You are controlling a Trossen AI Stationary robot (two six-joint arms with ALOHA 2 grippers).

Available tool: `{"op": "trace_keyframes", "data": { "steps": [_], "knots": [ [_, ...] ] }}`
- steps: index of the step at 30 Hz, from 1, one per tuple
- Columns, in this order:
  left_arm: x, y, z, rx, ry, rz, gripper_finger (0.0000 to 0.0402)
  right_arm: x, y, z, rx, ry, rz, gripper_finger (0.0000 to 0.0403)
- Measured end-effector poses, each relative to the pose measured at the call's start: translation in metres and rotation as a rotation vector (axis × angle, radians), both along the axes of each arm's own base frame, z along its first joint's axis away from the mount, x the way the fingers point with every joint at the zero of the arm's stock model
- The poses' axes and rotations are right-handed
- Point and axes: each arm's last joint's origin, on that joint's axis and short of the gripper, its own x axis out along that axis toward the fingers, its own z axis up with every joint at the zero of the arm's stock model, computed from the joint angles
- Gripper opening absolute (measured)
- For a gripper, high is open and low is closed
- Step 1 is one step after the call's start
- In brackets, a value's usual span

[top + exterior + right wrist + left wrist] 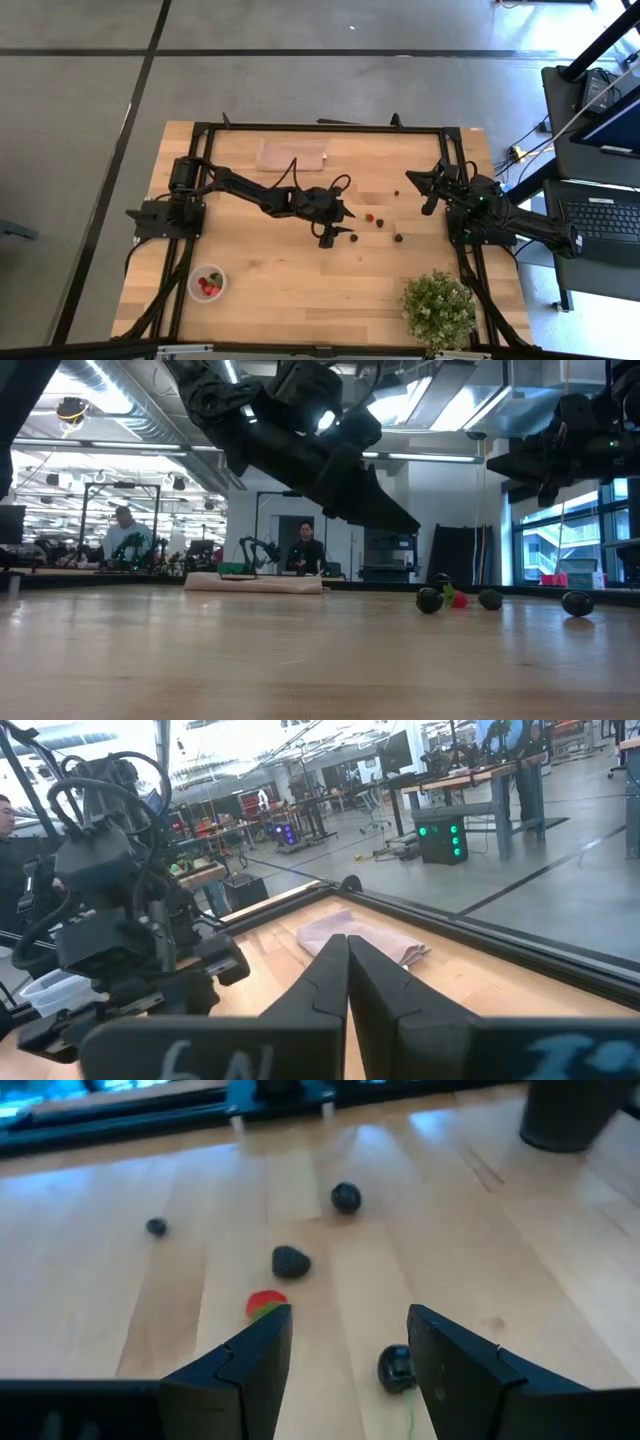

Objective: Pick and placing Produce into tupperware
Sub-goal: Put the left black cherry into the transparent bin

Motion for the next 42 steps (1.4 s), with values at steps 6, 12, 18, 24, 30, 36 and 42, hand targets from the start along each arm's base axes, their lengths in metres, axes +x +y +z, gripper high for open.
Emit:
{"op": "trace_keyframes", "data": {
  "steps": [6,12,18,24,30,36,42],
  "knots": [
    [0.0,0.001,0.001,-0.055,-0.006,0.015,0.0193,0.0,0.0,0.0,0.002,0.005,0.0,0.0013],
    [0.0,-0.001,0.001,-0.068,-0.008,-0.007,0.0207,0.0,0.0,-0.001,0.002,0.006,0.0,0.0013],
    [0.0,-0.002,0.001,-0.105,-0.005,0.015,0.0245,0.0,0.0,-0.001,0.001,0.007,0.0,0.0013],
    [0.002,-0.008,-0.003,-0.069,-0.009,-0.017,0.0248,0.0,0.0,-0.001,0.003,0.014,0.0,0.0013],
    [0.007,-0.015,-0.03,-0.111,0.024,-0.01,0.0244,0.0,0.0,-0.004,0.012,0.036,0.0,0.0013],
    [0.012,-0.016,-0.041,-0.131,-0.032,-0.007,0.0246,0.0,0.0,-0.004,0.016,0.041,0.001,0.0013],
    [0.012,-0.018,-0.054,-0.139,-0.001,-0.006,0.0238,0.0,0.0,-0.004,0.016,0.041,0.0,0.0013]
  ]
}}
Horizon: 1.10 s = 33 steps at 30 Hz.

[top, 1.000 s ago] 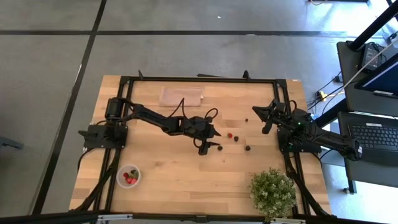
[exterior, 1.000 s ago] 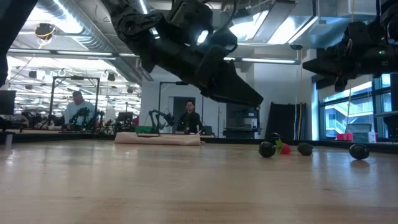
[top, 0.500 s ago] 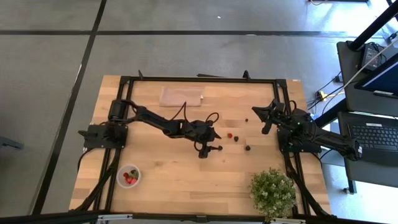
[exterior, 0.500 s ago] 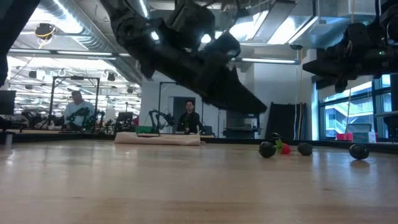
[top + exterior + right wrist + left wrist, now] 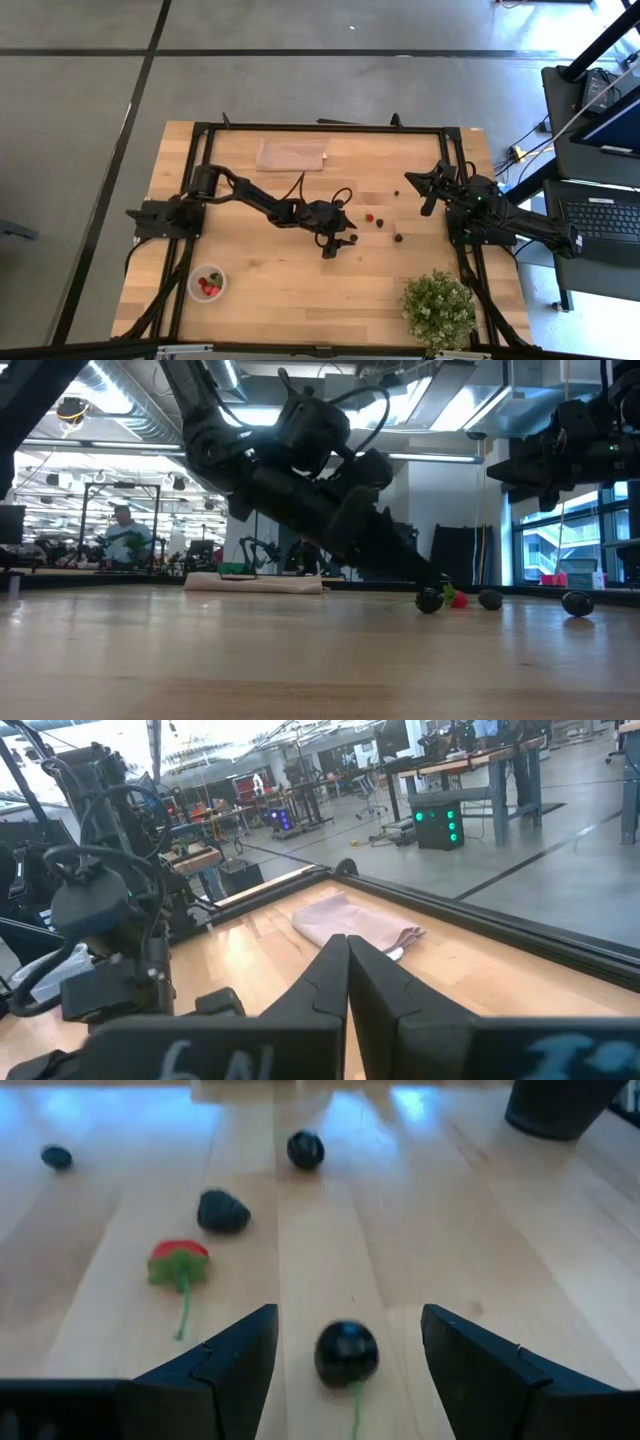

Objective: Pick and placing Produce into tupperware
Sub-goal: Put the left black cherry into the transparent bin

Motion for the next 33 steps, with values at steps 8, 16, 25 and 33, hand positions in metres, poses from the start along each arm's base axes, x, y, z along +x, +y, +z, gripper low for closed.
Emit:
{"op": "trace_keyframes", "data": {
  "steps": [8,16,25,33],
  "knots": [
    [0.001,0.0,-0.006,-0.037,0.006,0.021,0.0232,0.0,0.0,0.0,-0.006,0.002,0.0,0.0013],
    [0.001,0.002,-0.004,-0.033,-0.011,0.041,0.0231,0.0,0.0,0.0,-0.021,0.008,-0.001,0.0013],
    [0.019,-0.001,-0.011,-0.048,-0.033,0.015,0.0231,0.0,0.0,0.0,-0.024,0.008,-0.001,0.0013],
    [0.025,-0.003,-0.012,-0.04,-0.012,0.035,0.0231,0.0,0.0,0.0,0.0,-0.002,0.0,0.0013]
  ]
}}
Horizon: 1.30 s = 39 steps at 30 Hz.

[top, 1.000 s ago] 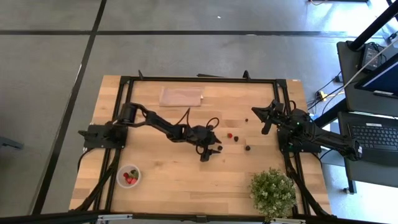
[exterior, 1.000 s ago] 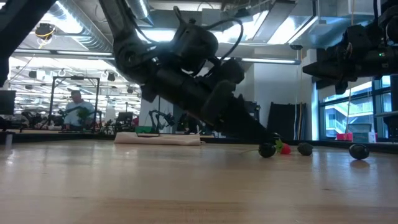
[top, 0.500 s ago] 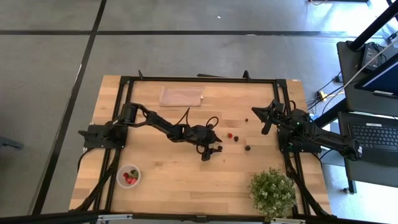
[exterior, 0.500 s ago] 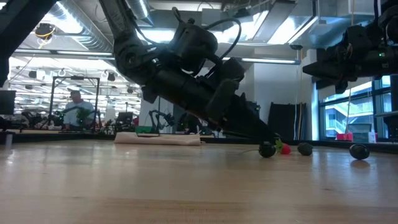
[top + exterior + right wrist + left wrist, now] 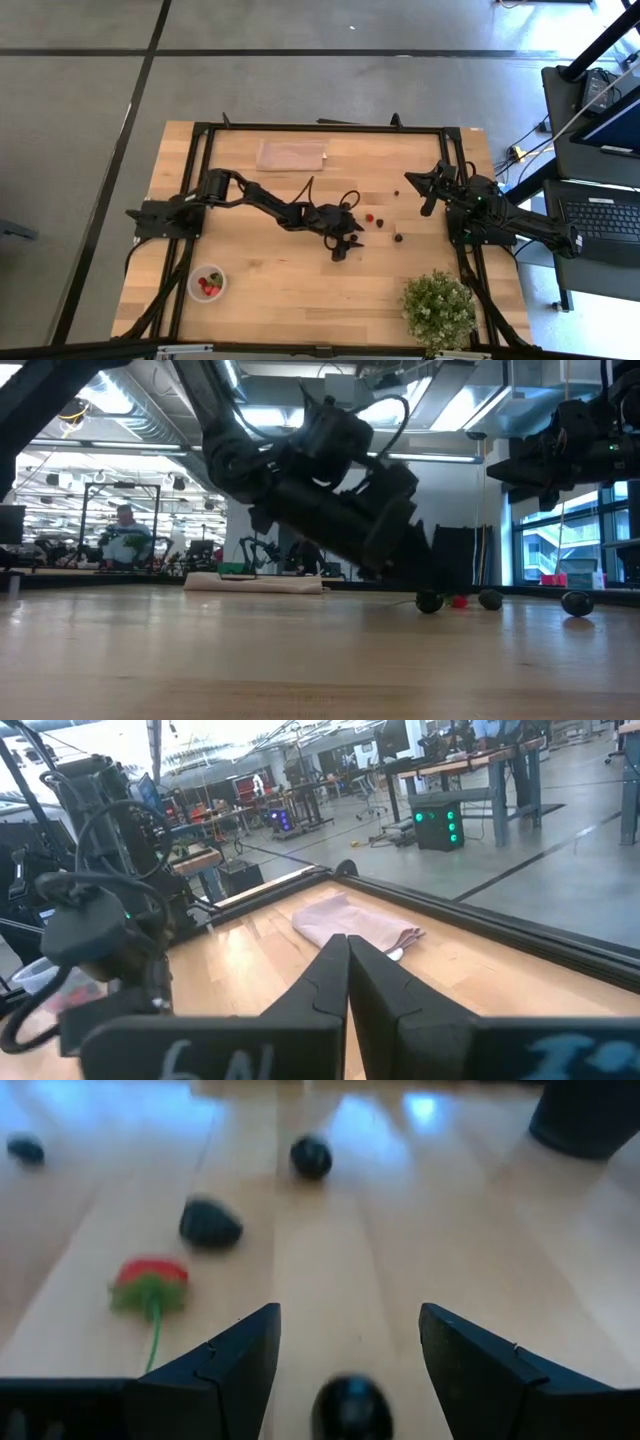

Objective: Pick and placing Produce into tupperware
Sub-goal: Put the left black cherry into the transparent bin

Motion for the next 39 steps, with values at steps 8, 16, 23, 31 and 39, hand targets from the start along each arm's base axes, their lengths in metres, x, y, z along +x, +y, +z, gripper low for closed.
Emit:
{"op": "trace_keyframes", "data": {
  "steps": [8,16,23,31,39],
  "knots": [
    [-0.004,0.003,-0.013,-0.029,0.04,0.023,0.0231,0.0,0.0,0.0,-0.004,0.002,0.0,0.0013],
    [-0.003,0.003,-0.017,-0.05,0.031,0.034,0.0231,0.0,0.0,0.0,-0.004,0.002,0.0,0.0013],
    [-0.003,0.003,-0.018,-0.038,0.038,0.035,0.0193,0.0,0.0,0.0,-0.005,0.003,0.0,0.0013],
    [-0.003,0.004,-0.019,-0.034,0.047,0.046,0.0111,0.0,0.0,0.0,-0.005,0.003,0.0,0.0013],
    [-0.004,0.004,-0.019,-0.034,0.049,0.046,0.0092,0.0,0.0,0.0,-0.004,0.003,0.0,0.0013]
  ]
}}
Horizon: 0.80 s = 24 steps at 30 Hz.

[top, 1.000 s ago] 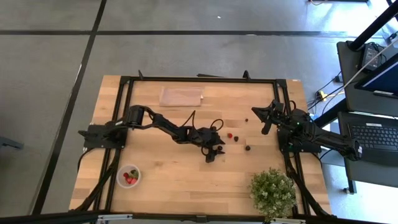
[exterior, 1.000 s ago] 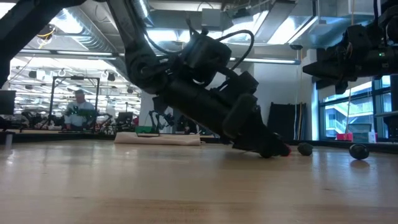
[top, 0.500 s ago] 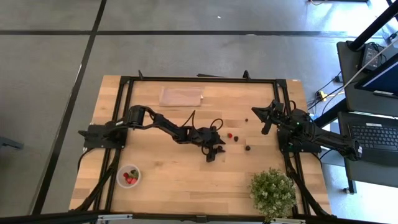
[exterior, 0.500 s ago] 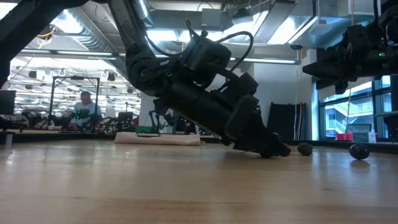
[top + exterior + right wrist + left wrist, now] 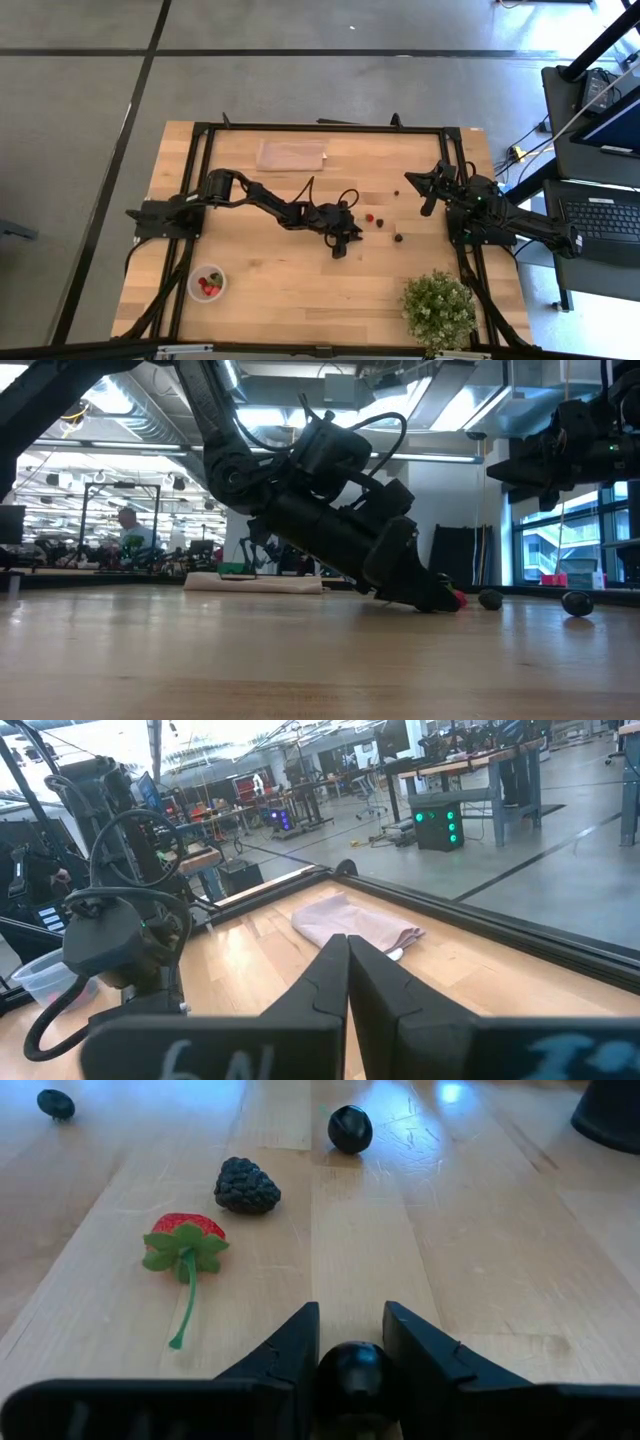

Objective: Pick and placing Produce into tupperware
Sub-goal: Put the left black cherry into the transparent bin

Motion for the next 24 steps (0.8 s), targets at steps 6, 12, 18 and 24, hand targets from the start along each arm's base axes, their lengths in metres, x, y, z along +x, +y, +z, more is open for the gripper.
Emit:
{"op": "trace_keyframes", "data": {
  "steps": [6,12,18,24],
  "knots": [
    [0.0,0.003,0.001,-0.008,0.005,-0.021,0.0118,0.0,0.0,0.0,0.003,-0.001,0.0,0.0013],
    [-0.003,0.015,0.005,-0.078,0.053,-0.064,0.009,0.0,0.0,0.0,0.007,-0.003,0.001,0.0013],
    [-0.006,0.021,0.009,-0.079,0.114,-0.089,0.009,0.0,0.0,0.0,0.009,-0.004,0.001,0.0013],
    [-0.019,0.022,0.029,-0.097,0.247,-0.093,0.009,0.0,0.0,0.0,0.02,-0.008,0.002,0.0013]
  ]
}}
